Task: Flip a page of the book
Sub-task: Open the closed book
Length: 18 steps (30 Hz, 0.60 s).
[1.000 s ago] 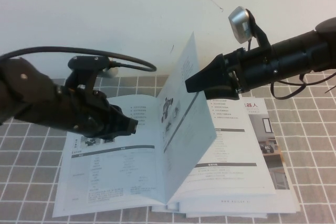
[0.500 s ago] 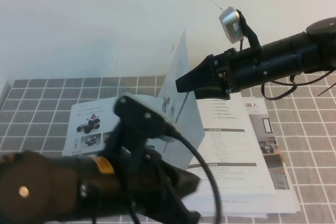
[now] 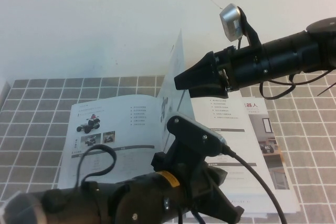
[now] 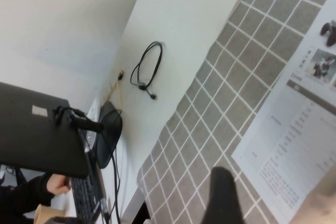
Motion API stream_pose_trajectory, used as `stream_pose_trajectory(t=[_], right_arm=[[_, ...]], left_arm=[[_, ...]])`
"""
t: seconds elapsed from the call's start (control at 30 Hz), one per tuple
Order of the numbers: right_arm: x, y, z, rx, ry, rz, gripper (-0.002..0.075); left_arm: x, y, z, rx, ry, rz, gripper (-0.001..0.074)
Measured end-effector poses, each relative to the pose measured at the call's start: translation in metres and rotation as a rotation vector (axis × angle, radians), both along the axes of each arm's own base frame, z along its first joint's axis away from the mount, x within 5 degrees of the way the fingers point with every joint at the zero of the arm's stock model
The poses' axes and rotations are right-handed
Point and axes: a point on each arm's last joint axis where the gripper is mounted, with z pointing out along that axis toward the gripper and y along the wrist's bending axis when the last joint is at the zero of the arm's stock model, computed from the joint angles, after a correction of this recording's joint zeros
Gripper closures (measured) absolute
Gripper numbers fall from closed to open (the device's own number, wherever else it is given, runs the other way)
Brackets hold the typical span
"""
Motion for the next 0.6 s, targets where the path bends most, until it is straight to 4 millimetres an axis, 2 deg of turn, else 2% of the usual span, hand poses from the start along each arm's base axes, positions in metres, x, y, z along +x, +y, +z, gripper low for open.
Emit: stream_pose_trajectory(t=[0.1,0.33,0.6], right_arm=[[0.001,0.0,0.004,0.003,-0.012,0.008,0.0265],[0.005,0.001,0.018,-0.025,-0.07,0.03,0.0272],[0.006,-0.005,0.028,-0.189,-0.157,0.083,0.0327]], left_arm=[[0.006,-0.002,-0.008,-0.002,-0.01,0.046,0.0738],[0.015,0.004,-0.005,-0.003,-0.062,0.167,0.0738],[0.023,0.021,-0.009,0.092,-0.065,0.352,0.0738]])
